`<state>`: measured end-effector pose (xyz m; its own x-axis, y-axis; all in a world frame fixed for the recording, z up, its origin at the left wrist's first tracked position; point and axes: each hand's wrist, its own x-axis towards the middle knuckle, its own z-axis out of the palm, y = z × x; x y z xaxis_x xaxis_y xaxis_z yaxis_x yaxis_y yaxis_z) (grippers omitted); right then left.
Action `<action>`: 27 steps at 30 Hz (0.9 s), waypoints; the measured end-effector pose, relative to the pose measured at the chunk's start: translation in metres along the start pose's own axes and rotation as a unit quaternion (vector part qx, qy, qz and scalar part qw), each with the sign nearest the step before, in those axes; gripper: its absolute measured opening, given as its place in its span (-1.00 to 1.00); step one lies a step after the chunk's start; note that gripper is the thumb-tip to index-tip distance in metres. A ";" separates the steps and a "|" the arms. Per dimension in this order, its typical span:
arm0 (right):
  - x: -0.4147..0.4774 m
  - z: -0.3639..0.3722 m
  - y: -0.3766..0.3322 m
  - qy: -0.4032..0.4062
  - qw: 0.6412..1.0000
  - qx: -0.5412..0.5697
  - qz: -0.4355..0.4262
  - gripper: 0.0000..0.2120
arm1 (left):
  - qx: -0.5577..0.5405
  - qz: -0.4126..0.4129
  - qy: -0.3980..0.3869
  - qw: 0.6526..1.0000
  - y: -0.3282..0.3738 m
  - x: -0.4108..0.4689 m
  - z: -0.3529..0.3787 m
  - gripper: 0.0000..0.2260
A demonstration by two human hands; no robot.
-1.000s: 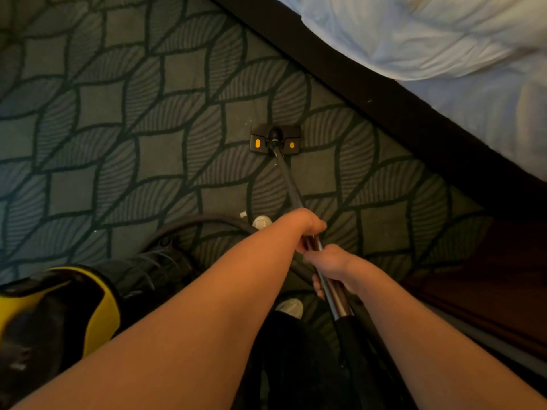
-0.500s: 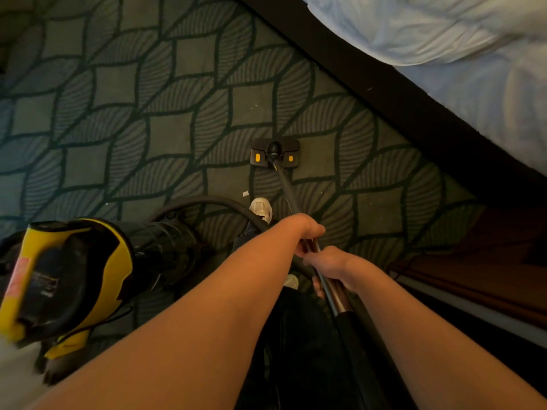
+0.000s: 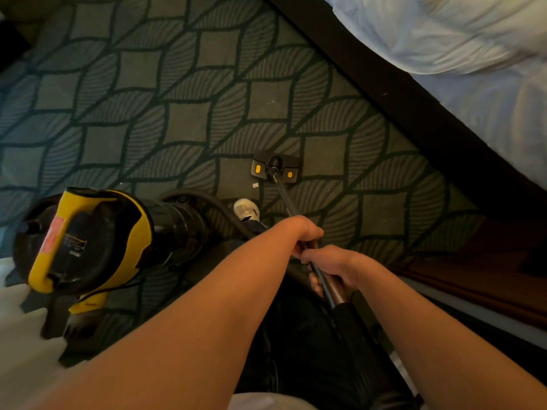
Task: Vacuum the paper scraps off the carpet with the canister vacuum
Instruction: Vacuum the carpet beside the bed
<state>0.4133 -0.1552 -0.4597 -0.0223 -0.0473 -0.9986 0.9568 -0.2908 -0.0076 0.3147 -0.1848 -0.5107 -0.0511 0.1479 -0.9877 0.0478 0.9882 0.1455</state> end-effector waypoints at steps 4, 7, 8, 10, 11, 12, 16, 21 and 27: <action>-0.002 0.015 0.009 -0.008 1.000 -0.001 0.006 -0.83 | -0.008 -0.010 -0.006 1.000 -0.018 -0.008 0.007 -0.66; -0.004 0.020 0.013 -0.012 1.000 -0.001 0.006 -0.83 | -0.016 -0.010 0.005 1.000 -0.026 -0.015 0.009 -0.68; -0.005 0.021 0.014 -0.014 1.000 -0.001 0.006 -0.83 | -0.022 -0.009 0.009 1.000 -0.028 -0.018 0.009 -0.69; -0.007 0.024 0.017 -0.019 1.000 -0.003 0.008 -0.83 | -0.027 -0.005 0.009 1.000 -0.032 -0.026 0.010 -0.69; -0.009 0.026 0.018 -0.022 1.000 -0.006 0.011 -0.84 | -0.027 -0.004 0.005 1.000 -0.034 -0.029 0.011 -0.68; -0.011 0.027 0.020 -0.025 1.000 -0.008 0.015 -0.85 | -0.027 -0.006 -0.002 1.000 -0.037 -0.032 0.013 -0.67; -0.009 0.040 0.029 -0.018 0.999 -0.037 0.034 -0.81 | -0.039 -0.011 -0.019 0.999 -0.055 -0.035 0.020 -0.68; -0.012 0.060 0.033 -0.011 0.999 -0.033 0.034 -0.82 | -0.053 -0.001 -0.017 0.998 -0.076 -0.039 0.019 -0.72; -0.026 0.084 0.043 -0.016 0.998 -0.024 0.051 -0.86 | -0.063 -0.002 -0.034 0.997 -0.102 -0.047 0.025 -0.70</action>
<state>0.4309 -0.2470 -0.4302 0.0671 -0.1057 -0.9921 0.9672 -0.2374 0.0907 0.3376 -0.2931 -0.4806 0.0165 0.1455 -0.9892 -0.0788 0.9865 0.1438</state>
